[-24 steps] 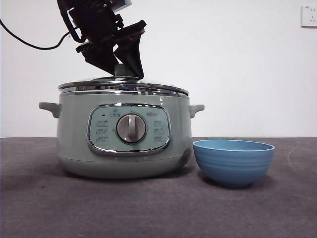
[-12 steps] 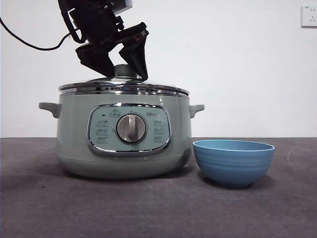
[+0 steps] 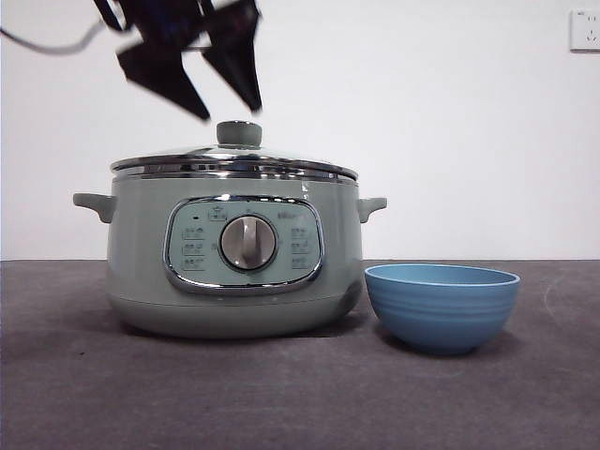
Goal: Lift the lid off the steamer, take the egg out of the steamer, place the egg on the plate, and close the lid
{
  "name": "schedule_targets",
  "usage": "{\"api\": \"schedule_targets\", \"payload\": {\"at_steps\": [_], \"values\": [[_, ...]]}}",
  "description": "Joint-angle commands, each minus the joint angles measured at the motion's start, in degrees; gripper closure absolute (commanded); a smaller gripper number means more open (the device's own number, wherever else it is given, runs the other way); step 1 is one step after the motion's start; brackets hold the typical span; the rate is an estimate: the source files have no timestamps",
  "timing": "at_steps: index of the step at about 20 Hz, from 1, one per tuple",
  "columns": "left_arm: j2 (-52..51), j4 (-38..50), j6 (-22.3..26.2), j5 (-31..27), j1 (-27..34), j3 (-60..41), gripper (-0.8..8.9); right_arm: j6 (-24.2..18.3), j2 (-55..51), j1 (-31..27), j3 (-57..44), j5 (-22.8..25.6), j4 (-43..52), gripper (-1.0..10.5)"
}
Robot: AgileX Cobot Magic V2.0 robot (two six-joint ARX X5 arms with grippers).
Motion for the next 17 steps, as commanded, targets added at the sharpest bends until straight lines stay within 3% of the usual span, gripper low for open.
{"api": "schedule_targets", "payload": {"at_steps": [1, 7, 12, 13, 15, 17], "values": [[-5.2, -1.3, -0.3, -0.1, -0.1, -0.3, 4.01, 0.5, -0.1, 0.2, -0.4, -0.5, 0.0, 4.7], [-21.4, -13.7, -2.3, 0.7, -0.2, -0.3, 4.05, 0.3, -0.1, 0.3, -0.4, -6.4, -7.0, 4.8], [-31.0, -25.2, -5.2, 8.3, -0.2, -0.3, 4.11, 0.4, 0.0, 0.4, -0.4, -14.3, -17.5, 4.9], [-32.1, -27.2, -5.4, 9.6, -0.2, -0.3, 4.24, 0.4, 0.1, 0.4, -0.4, -16.1, -19.2, 5.5], [-33.4, -30.8, -5.5, 11.0, -0.2, -0.3, 5.60, 0.4, 0.2, 0.4, -0.4, -18.5, -22.1, 6.8], [-33.8, -33.6, -6.4, 10.9, -0.2, -0.3, 7.70, 0.4, 0.2, 0.4, -0.4, -19.6, -23.8, 8.7]]}}
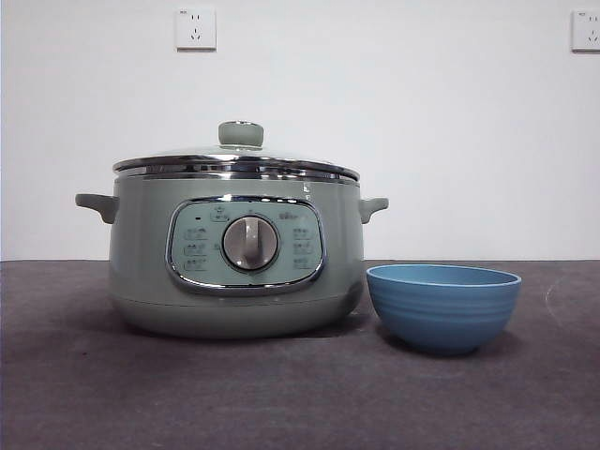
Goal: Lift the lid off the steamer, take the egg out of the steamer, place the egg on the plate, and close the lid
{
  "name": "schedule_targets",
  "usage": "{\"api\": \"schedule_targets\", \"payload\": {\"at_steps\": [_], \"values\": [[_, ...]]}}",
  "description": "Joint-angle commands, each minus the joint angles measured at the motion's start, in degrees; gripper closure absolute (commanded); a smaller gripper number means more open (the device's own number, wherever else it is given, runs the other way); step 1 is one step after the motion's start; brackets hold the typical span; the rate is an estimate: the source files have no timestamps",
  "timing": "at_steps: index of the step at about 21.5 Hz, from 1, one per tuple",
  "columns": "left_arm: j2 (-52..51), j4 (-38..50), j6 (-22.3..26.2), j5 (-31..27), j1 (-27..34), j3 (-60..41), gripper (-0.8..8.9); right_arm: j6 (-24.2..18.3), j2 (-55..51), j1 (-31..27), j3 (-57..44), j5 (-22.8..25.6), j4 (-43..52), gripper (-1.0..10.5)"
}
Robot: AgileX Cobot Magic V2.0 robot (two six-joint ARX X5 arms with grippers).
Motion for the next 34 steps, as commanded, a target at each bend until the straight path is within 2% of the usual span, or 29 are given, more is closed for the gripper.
{"api": "schedule_targets", "payload": {"at_steps": [1, 18, 20, 21, 23, 24, 26, 27, 29, 31, 34], "values": [[0.0, -2.1, -1.1, 0.0, -0.2, -0.3, 8.31, 0.3, 0.1, 0.1, -0.4, -0.4, -0.9, 9.7], [0.0, -1.9, -1.1, -0.5, -0.2, -0.3, 8.17, 0.3, 0.1, 0.1, -0.4, 0.0, -1.8, 9.5], [0.0, -0.7, 0.3, -1.9, -0.2, -0.3, 8.17, 0.3, 0.1, 0.1, -0.4, 0.0, -1.8, 9.5], [0.0, 1.8, 1.1, -3.8, -0.2, -0.3, 8.17, 0.3, 0.1, 0.1, -0.4, 0.0, -1.8, 9.5], [-0.2, 11.6, 7.0, -7.6, 2.3, -0.3, 8.17, 0.3, 0.1, 0.1, -0.4, 0.0, -1.9, 9.5], [-0.9, 17.3, 10.8, -7.0, 5.0, -0.5, 8.17, 0.3, 0.1, 0.1, -0.4, 0.0, -1.9, 9.5], [-3.3, 28.0, 13.8, -0.7, 11.7, -3.0, 8.17, 0.3, 0.1, 0.1, -0.4, 0.0, -1.9, 9.5], [-5.6, 33.4, 14.2, 3.1, 15.2, -5.8, 8.17, 0.3, 0.1, 0.1, -0.4, 0.0, -1.9, 9.5], [-11.3, 43.1, 14.2, 5.7, 21.1, -13.6, 8.16, 0.3, 0.1, 0.1, -0.4, 0.0, -1.9, 9.5], [-18.0, 51.6, 14.2, 5.5, 25.1, -24.1, 8.16, 0.3, 0.1, 0.1, -0.4, 0.0, -1.9, 9.5], [-24.9, 56.8, 14.2, 3.5, 27.5, -35.4, 8.16, 0.3, 0.1, 0.1, -0.4, 0.0, -1.9, 9.5]]}}
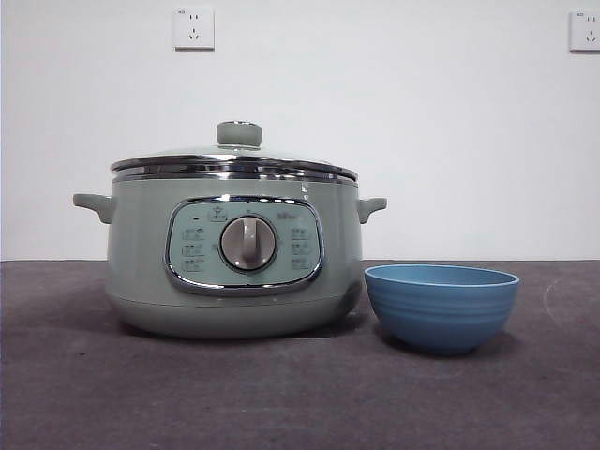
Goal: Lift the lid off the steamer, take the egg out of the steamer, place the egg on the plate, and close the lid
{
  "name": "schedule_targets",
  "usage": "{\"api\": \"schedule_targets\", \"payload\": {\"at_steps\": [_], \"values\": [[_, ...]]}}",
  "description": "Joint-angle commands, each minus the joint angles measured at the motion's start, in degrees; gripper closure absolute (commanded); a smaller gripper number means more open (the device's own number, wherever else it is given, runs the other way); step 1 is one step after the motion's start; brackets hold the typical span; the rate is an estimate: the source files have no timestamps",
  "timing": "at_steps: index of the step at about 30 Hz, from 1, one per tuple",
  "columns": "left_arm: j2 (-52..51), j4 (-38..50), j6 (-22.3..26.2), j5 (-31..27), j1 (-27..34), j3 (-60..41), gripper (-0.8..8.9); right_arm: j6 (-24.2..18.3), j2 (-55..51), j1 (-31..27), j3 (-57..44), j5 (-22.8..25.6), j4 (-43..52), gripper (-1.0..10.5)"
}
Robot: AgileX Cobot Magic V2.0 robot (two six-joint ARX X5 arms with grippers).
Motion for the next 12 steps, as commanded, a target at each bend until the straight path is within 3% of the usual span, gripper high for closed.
{"api": "schedule_targets", "payload": {"at_steps": [1, 12], "values": [[-6.0, 3.6, 0.8, -2.1, 1.8, -11.7, 8.16, 0.3, 0.0, 0.1, -0.4, 0.2, 0.3, 9.5], [-26.6, 6.1, -4.8, -7.0, 5.9, -43.1, 8.16, 0.3, 0.0, 0.1, -0.4, 0.2, 0.3, 9.5]]}}
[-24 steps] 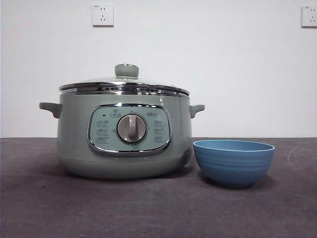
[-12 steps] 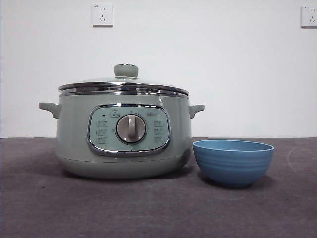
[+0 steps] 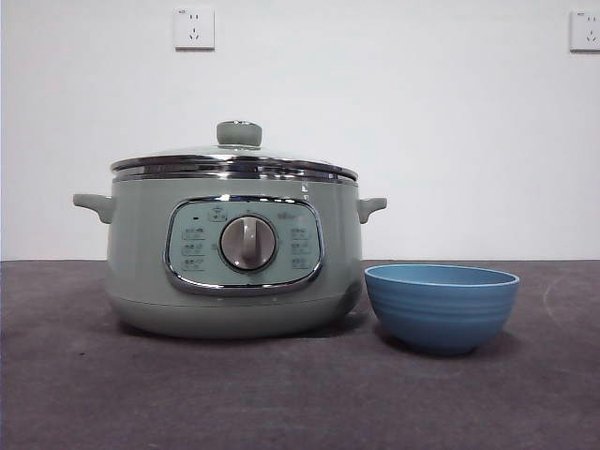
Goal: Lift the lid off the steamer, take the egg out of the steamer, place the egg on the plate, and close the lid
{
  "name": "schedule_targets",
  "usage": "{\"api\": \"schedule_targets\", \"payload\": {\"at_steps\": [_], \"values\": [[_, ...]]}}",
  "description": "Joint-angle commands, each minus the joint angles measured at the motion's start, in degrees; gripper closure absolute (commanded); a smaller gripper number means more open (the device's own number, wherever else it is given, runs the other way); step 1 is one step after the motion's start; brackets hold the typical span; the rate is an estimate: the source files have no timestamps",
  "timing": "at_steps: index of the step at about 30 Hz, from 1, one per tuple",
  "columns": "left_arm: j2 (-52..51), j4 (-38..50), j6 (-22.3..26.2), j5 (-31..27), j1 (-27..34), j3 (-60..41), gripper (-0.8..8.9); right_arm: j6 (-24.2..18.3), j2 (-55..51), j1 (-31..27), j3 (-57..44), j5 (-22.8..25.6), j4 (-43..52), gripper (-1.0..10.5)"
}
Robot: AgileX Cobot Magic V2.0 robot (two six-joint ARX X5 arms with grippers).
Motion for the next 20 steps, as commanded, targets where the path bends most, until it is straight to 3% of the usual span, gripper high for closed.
{"api": "schedule_targets", "payload": {"at_steps": [1, 11, 20], "values": [[-3.8, 1.1, -2.9, -0.7, 0.8, -5.2, 8.17, 0.3, 0.0, 0.1, -0.4, 0.1, 0.3, 9.5], [-9.4, -0.1, -8.2, -3.0, 0.8, -15.6, 8.17, 0.3, 0.0, 0.1, -0.4, 0.1, 0.3, 9.5], [-9.4, -1.9, -8.1, -2.9, 1.0, -15.6, 8.17, 0.3, 0.0, 0.1, -0.4, 0.1, 0.3, 9.5]]}}
